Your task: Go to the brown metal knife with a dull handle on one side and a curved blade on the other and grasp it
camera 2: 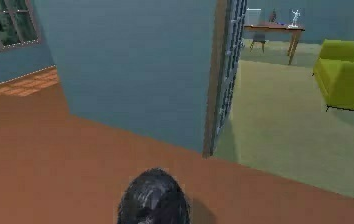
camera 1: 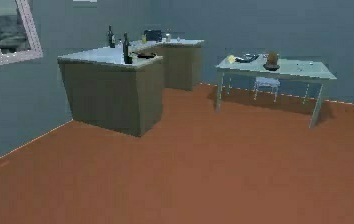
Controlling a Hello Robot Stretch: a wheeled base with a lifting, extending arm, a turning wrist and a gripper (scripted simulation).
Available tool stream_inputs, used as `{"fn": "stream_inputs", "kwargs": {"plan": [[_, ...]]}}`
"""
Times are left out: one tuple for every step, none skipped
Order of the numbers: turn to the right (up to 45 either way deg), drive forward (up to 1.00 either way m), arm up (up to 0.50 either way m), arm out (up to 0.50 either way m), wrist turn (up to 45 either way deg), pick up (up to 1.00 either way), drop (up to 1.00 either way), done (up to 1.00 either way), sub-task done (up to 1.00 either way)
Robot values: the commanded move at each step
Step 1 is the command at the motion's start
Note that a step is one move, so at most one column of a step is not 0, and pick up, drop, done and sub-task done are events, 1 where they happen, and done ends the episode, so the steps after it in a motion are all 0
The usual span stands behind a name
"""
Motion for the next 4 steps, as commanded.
{"fn": "stream_inputs", "kwargs": {"plan": [[0.0, 1.00, 0.00, 0.00, 0.0, 0.00, 0.00, 0.00, 0.00], [3.0, 0.00, 0.00, 0.00, 0.0, 0.00, 0.00, 0.00, 0.00], [0.0, 0.85, 0.00, 0.00, 0.0, 0.00, 0.00, 0.00, 0.00], [9.0, 0.00, 0.00, 0.00, 0.0, 0.00, 0.00, 0.00, 0.00]]}}
